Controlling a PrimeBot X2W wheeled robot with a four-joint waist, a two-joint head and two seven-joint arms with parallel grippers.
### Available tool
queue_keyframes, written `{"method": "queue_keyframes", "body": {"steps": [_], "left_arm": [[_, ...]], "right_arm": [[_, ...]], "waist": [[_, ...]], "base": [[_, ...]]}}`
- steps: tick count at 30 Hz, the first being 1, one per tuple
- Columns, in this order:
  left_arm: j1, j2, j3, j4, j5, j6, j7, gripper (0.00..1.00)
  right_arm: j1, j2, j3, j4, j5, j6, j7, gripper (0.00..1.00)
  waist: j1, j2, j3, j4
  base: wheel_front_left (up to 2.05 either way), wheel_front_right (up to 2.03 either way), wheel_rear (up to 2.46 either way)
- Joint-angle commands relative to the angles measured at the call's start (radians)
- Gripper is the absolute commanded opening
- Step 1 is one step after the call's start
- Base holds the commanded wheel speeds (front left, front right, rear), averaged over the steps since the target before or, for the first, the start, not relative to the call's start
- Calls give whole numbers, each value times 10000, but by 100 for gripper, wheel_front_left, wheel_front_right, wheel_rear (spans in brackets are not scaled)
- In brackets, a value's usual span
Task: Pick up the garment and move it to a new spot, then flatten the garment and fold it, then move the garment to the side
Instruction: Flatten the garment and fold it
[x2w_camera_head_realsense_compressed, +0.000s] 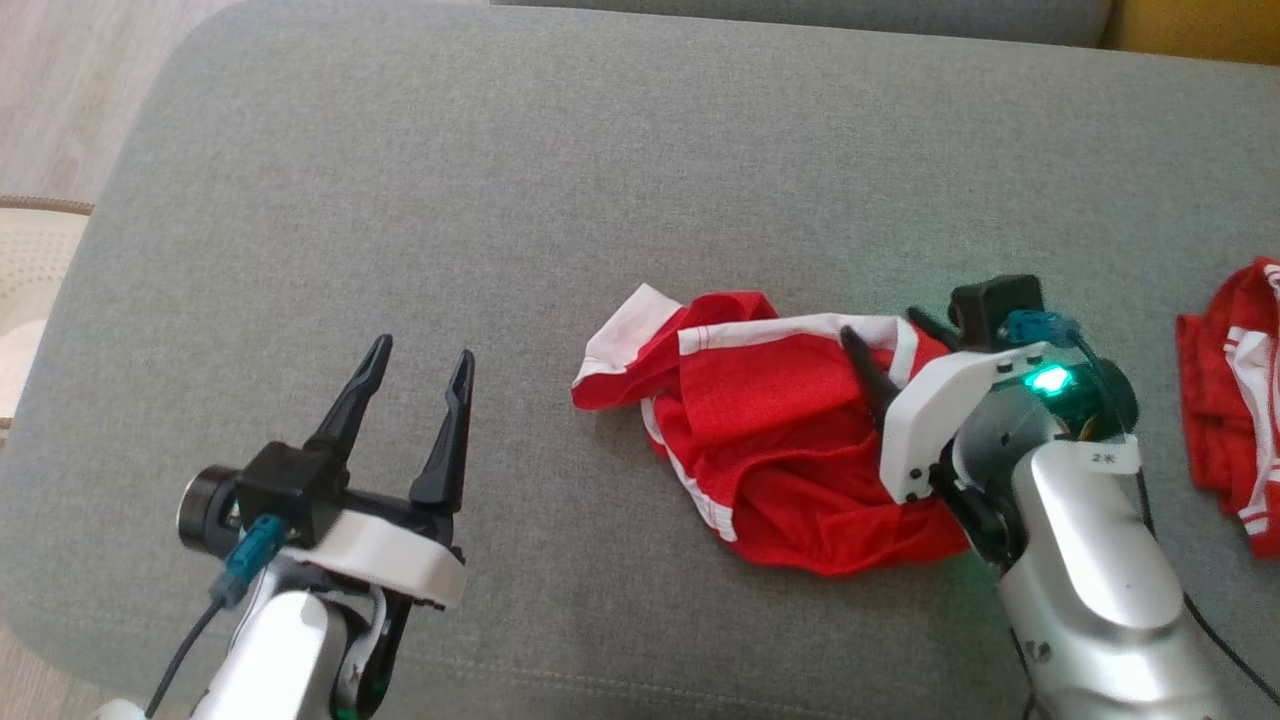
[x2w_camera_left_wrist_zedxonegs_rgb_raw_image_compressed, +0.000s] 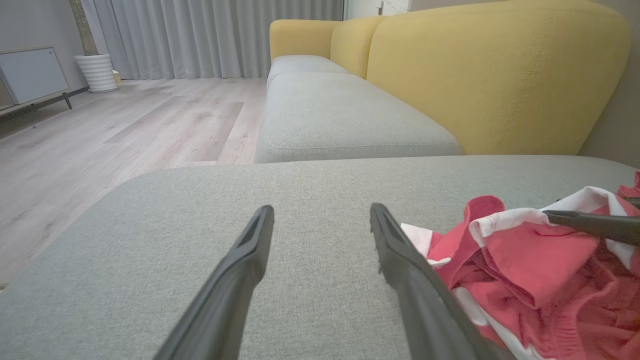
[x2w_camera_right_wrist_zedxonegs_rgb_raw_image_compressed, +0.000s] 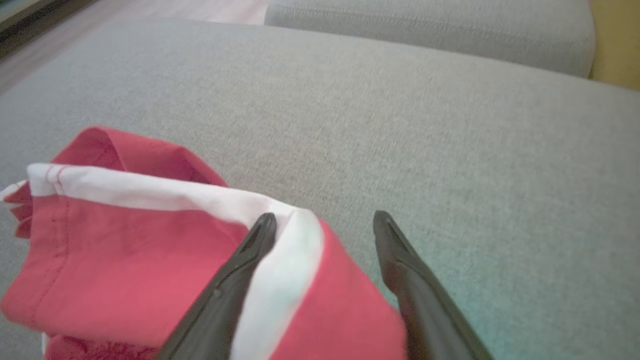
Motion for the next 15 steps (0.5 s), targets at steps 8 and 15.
{"method": "queue_keyframes", "body": {"steps": [8,15], "left_arm": [[-438,14,630,-352,198,-99,-133,100],[-365,-60,741,-365,317,-203,-134,100]], "right_arm": [[320,98,-704,-1244,1036,65,-158,0],[1413,136,-2718,-1085,3816,65,-1028,0]], "waist": [[-2,0,31,-291],[-2,0,-78,-444]], "base": [[0,0,0],[0,0,0]]}}
